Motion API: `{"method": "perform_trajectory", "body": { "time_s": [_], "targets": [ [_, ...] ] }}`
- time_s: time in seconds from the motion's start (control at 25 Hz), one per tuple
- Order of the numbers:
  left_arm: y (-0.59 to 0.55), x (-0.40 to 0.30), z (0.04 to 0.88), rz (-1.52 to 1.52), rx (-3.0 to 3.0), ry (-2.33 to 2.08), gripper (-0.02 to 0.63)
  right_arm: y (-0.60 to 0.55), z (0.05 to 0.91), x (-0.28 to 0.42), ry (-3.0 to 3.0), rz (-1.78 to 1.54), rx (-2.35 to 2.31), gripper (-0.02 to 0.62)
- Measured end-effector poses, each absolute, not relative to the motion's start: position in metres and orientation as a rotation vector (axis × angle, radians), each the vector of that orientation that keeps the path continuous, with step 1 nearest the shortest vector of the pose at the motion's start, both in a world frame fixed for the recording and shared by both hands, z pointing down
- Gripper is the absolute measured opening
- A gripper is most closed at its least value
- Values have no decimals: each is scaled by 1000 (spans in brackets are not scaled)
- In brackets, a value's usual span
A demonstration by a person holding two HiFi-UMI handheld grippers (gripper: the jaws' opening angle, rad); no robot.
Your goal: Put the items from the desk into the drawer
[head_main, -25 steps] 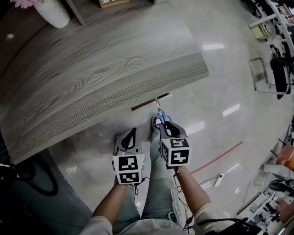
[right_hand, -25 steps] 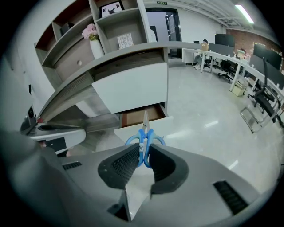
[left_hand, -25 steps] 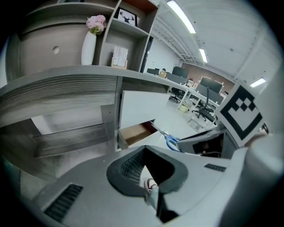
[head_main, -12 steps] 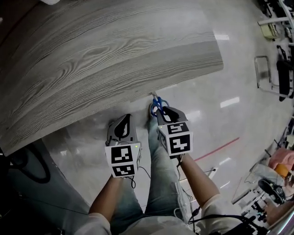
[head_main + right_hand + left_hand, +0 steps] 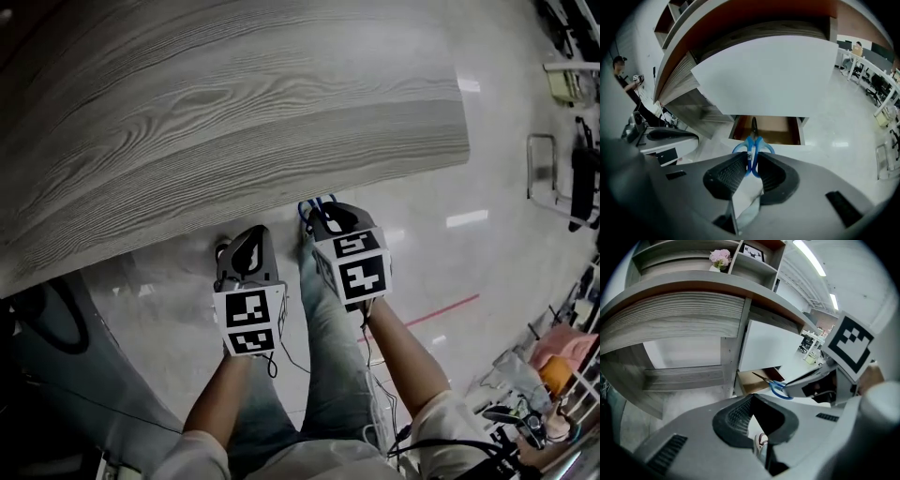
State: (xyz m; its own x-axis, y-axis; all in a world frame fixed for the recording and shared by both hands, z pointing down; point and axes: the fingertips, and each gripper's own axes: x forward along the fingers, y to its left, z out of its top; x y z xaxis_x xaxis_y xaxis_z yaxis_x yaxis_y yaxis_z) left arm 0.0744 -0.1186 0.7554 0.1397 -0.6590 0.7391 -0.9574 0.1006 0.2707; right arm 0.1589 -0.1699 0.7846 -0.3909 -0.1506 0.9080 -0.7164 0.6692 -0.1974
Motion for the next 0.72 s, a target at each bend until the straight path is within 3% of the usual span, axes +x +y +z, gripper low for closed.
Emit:
{"method": "perform_trajectory", "body": {
  "time_s": [0.72],
  "targets": [
    [-137, 71, 765, 511, 1609, -1605, -2, -199, 797, 142, -1973, 754, 669, 67]
  ]
}}
